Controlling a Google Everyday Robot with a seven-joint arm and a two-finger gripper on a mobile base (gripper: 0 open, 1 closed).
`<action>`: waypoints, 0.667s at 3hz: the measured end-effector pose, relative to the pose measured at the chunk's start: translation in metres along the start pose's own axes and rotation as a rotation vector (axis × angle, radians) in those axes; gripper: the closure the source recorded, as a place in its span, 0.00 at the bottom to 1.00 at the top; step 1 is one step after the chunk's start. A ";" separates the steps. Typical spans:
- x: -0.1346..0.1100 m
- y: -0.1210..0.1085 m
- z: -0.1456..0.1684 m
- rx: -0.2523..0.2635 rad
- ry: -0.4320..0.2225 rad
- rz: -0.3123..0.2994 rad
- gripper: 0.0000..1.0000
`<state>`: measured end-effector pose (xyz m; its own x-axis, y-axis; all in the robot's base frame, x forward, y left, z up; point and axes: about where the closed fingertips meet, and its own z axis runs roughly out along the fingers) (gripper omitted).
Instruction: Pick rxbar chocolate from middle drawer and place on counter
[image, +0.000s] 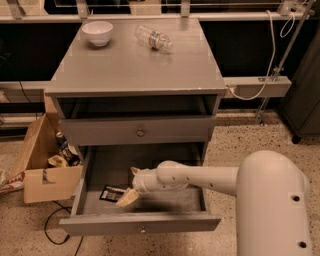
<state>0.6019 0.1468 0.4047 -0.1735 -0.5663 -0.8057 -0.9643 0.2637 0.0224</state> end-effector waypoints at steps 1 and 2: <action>-0.003 0.011 0.022 0.023 0.021 0.019 0.00; 0.003 0.020 0.053 0.004 0.061 0.044 0.00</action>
Offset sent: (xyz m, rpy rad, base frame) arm -0.0097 0.0630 -0.0461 -0.0789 0.0653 -0.0283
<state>0.5930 0.1920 0.3712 -0.2274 -0.6010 -0.7662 -0.9549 0.2920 0.0544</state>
